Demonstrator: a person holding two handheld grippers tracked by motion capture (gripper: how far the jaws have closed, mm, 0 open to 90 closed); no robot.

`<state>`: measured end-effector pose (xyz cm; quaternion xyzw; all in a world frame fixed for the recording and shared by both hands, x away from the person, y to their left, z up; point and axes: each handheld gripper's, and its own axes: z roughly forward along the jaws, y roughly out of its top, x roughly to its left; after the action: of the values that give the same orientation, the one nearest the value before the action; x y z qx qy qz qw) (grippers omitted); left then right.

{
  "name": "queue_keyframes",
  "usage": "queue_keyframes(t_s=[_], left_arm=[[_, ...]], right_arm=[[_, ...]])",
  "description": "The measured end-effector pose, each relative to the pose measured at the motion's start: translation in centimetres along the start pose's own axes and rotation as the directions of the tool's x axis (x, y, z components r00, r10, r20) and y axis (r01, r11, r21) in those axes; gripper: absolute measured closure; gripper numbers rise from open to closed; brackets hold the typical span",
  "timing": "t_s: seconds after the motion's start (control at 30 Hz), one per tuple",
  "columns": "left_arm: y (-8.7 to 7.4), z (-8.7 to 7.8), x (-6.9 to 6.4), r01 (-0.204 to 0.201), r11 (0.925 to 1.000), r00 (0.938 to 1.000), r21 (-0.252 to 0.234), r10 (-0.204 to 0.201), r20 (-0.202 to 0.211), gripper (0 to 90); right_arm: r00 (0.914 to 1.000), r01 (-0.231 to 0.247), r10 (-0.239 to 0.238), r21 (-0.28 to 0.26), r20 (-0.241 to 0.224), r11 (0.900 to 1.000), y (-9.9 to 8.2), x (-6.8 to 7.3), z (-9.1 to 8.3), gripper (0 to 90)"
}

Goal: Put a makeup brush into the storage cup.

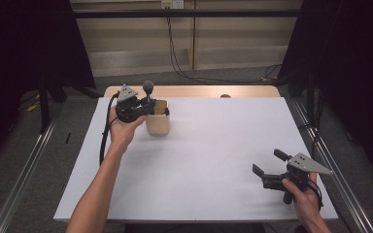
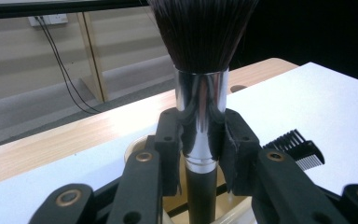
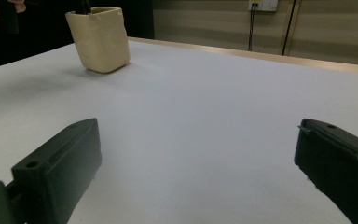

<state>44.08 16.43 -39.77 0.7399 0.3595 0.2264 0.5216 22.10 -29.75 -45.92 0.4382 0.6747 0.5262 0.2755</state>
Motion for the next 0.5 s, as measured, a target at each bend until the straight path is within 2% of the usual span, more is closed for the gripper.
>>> queue_keyframes(t_s=[0.27, 0.5], left_arm=[[-0.9, 0.2, 0.0, 0.01, 0.9997, 0.9999, 0.022, -0.01, -0.006, 71.1], [-1.2, 0.3, -0.1, -0.004, 0.9996, 1.0, 0.029, 0.004, -0.003, 71.1]], right_arm=[[1.0, 0.003, -0.003, -0.001, -0.002, 1.0, 0.0, 0.0, 0.0, 0.5], [1.0, 0.003, -0.003, 0.0, -0.002, 1.0, 0.0, 0.0, 0.0, 0.5]])
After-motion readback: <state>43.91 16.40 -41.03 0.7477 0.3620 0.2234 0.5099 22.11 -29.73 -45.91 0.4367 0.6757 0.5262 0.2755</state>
